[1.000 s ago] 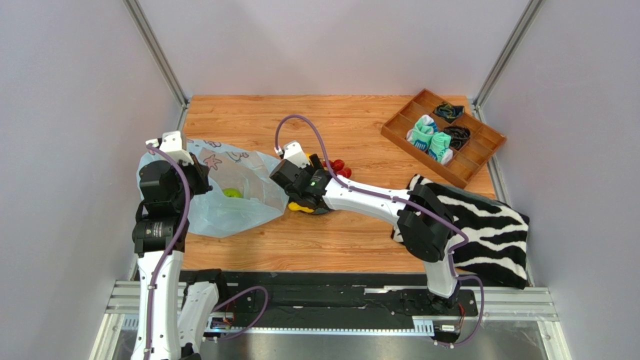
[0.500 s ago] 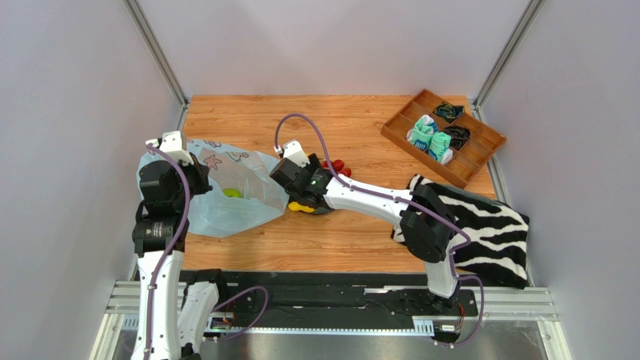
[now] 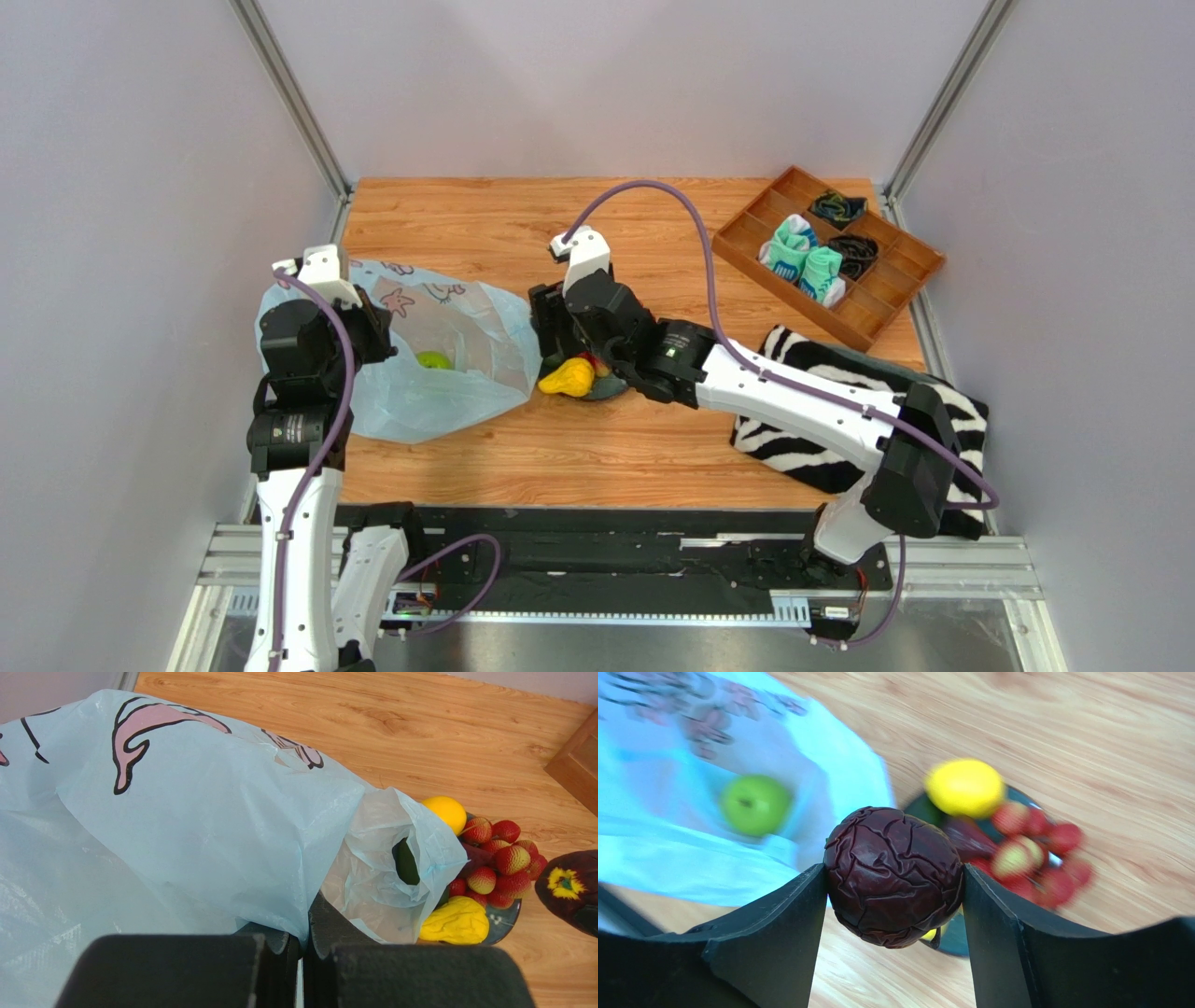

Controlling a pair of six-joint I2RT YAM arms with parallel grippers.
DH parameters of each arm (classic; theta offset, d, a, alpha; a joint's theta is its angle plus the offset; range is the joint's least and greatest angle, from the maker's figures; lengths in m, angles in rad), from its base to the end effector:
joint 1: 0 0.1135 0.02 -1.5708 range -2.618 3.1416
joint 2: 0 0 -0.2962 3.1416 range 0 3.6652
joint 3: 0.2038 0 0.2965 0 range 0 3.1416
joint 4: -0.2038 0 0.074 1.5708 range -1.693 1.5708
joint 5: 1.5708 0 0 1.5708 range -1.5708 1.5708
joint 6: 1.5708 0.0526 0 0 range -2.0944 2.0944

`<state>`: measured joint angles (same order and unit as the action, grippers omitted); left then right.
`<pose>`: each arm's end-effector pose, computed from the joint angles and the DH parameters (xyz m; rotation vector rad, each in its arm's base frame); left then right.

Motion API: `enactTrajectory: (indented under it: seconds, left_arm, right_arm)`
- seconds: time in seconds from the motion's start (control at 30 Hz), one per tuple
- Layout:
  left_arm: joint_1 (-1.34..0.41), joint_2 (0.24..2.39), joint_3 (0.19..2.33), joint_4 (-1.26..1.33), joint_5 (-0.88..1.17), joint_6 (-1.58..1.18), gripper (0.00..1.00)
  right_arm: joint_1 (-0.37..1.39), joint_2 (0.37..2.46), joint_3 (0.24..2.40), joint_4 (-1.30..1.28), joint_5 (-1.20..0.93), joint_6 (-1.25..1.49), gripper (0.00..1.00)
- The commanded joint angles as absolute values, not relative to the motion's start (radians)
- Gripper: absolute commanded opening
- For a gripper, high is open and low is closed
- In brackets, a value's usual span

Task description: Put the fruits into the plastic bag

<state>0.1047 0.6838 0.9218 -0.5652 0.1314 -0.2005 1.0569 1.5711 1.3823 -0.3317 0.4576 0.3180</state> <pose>0.1776 0.0117 0.3869 -0.2000 1.8890 -0.1898 0.2275 0.3558 0.3539 -0.4791 1.9981 0.3822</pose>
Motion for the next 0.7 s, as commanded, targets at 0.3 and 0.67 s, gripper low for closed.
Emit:
enactTrajectory:
  seconds: [0.3, 0.67]
  left_arm:
    - [0.103, 0.678, 0.923, -0.543, 0.161, -0.218, 0.0]
    - [0.103, 0.681, 0.923, -0.538, 0.179, -0.219, 0.0]
  right_arm:
    - [1.066, 1.963, 1.785, -0.222, 0.087, 0.382, 0.5]
    - [1.091, 2.238, 2.026, -0.244, 0.048, 0.425, 0.51]
